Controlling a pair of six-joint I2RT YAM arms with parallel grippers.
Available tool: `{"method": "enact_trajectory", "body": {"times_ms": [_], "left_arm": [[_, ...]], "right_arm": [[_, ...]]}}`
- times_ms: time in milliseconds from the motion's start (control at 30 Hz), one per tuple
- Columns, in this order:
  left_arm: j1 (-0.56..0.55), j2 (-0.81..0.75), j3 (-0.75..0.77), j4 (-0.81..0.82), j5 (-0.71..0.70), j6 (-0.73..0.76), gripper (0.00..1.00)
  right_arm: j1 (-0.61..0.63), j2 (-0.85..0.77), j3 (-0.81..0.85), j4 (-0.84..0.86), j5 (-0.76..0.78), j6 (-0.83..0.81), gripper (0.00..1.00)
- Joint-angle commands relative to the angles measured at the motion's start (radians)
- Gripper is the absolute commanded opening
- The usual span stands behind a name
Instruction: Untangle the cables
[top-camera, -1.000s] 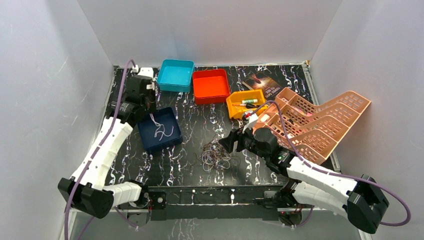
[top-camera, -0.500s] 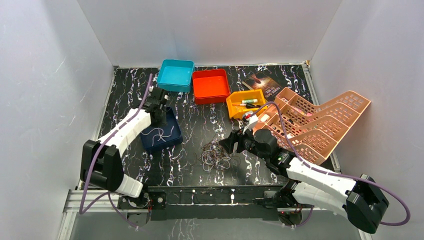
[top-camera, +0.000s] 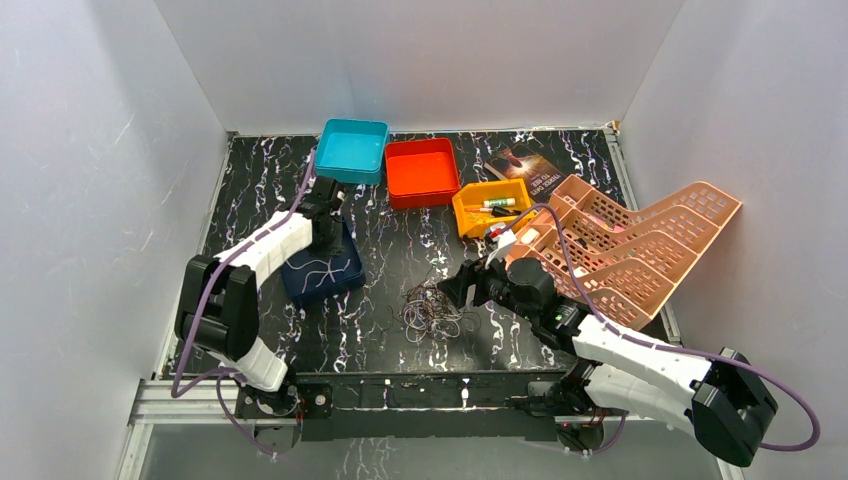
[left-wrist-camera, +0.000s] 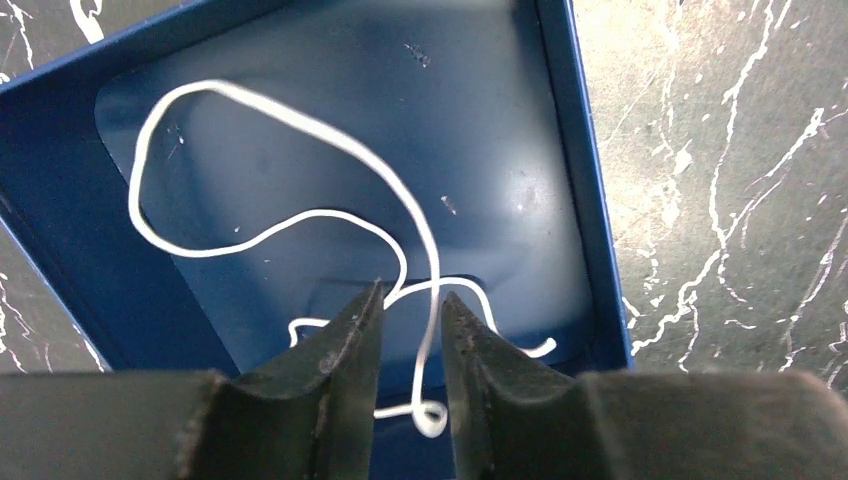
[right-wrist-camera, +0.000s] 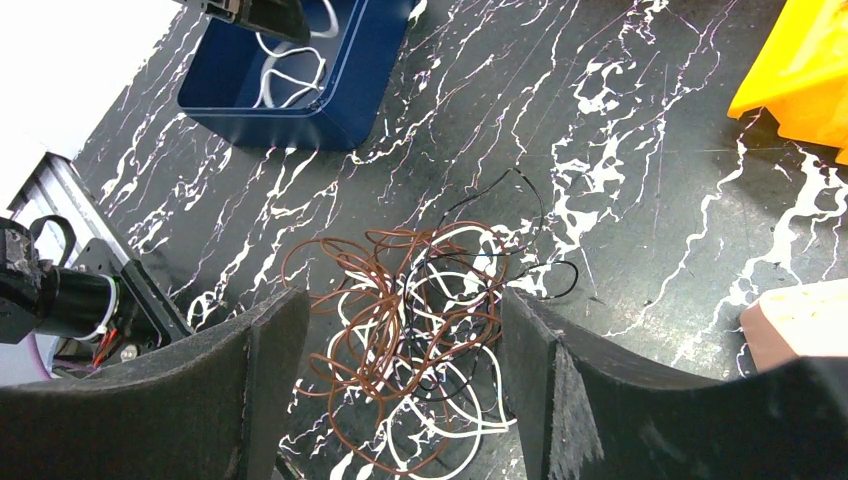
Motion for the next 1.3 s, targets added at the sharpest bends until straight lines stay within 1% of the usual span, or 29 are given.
{"method": "enact_trajectory", "body": {"times_ms": [0, 100, 167, 267, 367, 467, 567, 600, 667, 733, 800, 867, 933, 1100, 1267], "left_arm": [[0.008, -0.046, 0.054, -0.004, -0.012, 0.013, 0.32], [0.006, -0.082, 0.064, -0.009, -0.019, 0.022, 0.43], [0.008, -0.107, 0.066, -0.01, -0.02, 0.03, 0.46], [0.009, -0.15, 0.074, -0.019, -0.028, 0.039, 0.48], [0.007, -0.21, 0.072, -0.019, 0.012, 0.064, 0.49], [0.008, -0.273, 0.071, -0.017, 0.121, 0.106, 0.5], [0.002, -0.31, 0.075, -0.026, 0.238, 0.098, 0.49], [-0.008, -0.32, 0.073, -0.027, 0.267, 0.088, 0.49], [-0.062, -0.346, 0.059, -0.026, 0.312, 0.067, 0.49], [-0.142, -0.363, 0.047, -0.026, 0.294, 0.038, 0.49], [-0.22, -0.379, 0.025, -0.026, 0.254, -0.007, 0.48], [-0.262, -0.403, -0.01, -0.027, 0.233, -0.071, 0.46], [-0.275, -0.443, -0.062, -0.033, 0.195, -0.166, 0.45], [-0.291, -0.567, -0.199, -0.032, 0.184, -0.435, 0.44], [-0.358, -0.6, -0.287, 0.007, 0.179, -0.597, 0.42]], "right_arm": [[0.005, -0.018, -0.006, 0.056, 0.004, -0.001, 0.78], [0.005, -0.014, -0.008, 0.055, 0.006, -0.001, 0.78], [0.006, -0.013, -0.008, 0.055, 0.007, 0.001, 0.78], [0.005, -0.011, -0.004, 0.048, 0.013, 0.002, 0.78], [0.005, -0.012, 0.004, 0.023, 0.033, 0.0, 0.78], [0.005, -0.014, 0.018, -0.018, 0.073, 0.012, 0.78], [0.005, -0.004, 0.026, -0.059, 0.116, 0.033, 0.78], [0.005, -0.001, 0.029, -0.069, 0.125, 0.04, 0.78], [0.005, 0.004, 0.031, -0.084, 0.136, 0.058, 0.78], [0.005, 0.004, 0.033, -0.094, 0.134, 0.074, 0.78], [0.005, 0.004, 0.037, -0.105, 0.134, 0.09, 0.78], [0.004, 0.005, 0.041, -0.121, 0.133, 0.099, 0.78], [0.005, 0.008, 0.047, -0.133, 0.135, 0.103, 0.78], [0.004, 0.022, 0.057, -0.166, 0.168, 0.122, 0.78], [0.004, 0.046, 0.051, -0.148, 0.166, 0.144, 0.78]]}}
